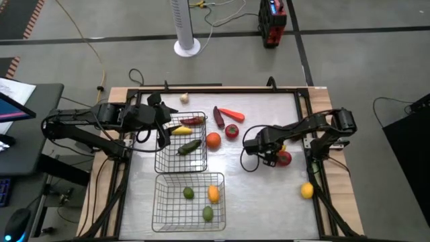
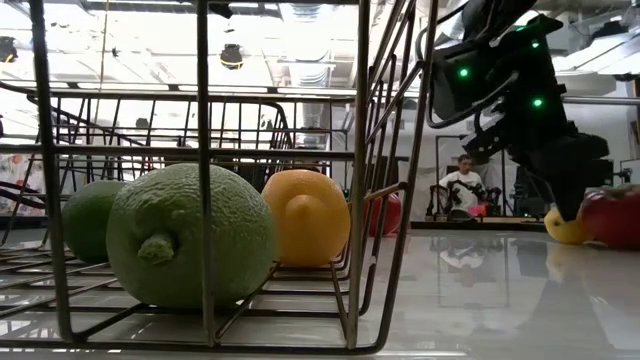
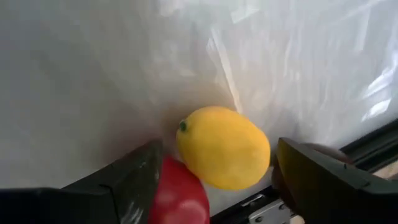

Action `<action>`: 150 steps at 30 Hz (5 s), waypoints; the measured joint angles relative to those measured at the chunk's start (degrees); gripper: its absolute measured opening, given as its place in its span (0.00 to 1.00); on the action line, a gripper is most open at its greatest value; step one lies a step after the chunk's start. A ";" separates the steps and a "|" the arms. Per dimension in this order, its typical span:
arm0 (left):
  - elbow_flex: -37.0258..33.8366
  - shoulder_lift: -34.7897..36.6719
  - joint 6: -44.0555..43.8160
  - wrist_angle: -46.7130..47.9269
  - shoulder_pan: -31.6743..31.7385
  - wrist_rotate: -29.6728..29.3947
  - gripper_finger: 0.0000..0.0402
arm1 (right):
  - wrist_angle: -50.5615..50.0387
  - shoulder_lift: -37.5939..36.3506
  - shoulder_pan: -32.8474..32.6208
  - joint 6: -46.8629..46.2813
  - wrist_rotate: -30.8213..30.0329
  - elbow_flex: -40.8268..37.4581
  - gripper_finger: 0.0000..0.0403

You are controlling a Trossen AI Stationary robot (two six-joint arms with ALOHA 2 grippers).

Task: Sort produce into baskets
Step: Put the top yellow lemon into the gold wire basket

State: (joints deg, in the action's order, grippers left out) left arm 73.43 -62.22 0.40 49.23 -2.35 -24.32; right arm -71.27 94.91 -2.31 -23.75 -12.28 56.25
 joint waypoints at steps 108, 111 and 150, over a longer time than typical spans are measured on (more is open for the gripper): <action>-0.02 0.00 -0.87 1.53 0.02 -0.04 0.62 | 28.03 -6.86 -5.13 1.60 -7.38 -3.19 0.87; -0.02 0.00 -0.87 1.53 0.02 -0.03 0.62 | 28.27 -8.24 -4.91 5.15 -4.86 -3.17 0.87; -0.02 0.00 -0.94 1.68 0.02 -1.92 0.62 | 33.87 -8.72 -4.03 8.28 -5.41 -5.08 0.58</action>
State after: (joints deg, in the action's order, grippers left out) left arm 73.41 -62.22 -0.54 50.91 -2.33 -26.24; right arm -37.40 86.19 -6.35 -15.47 -17.69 51.17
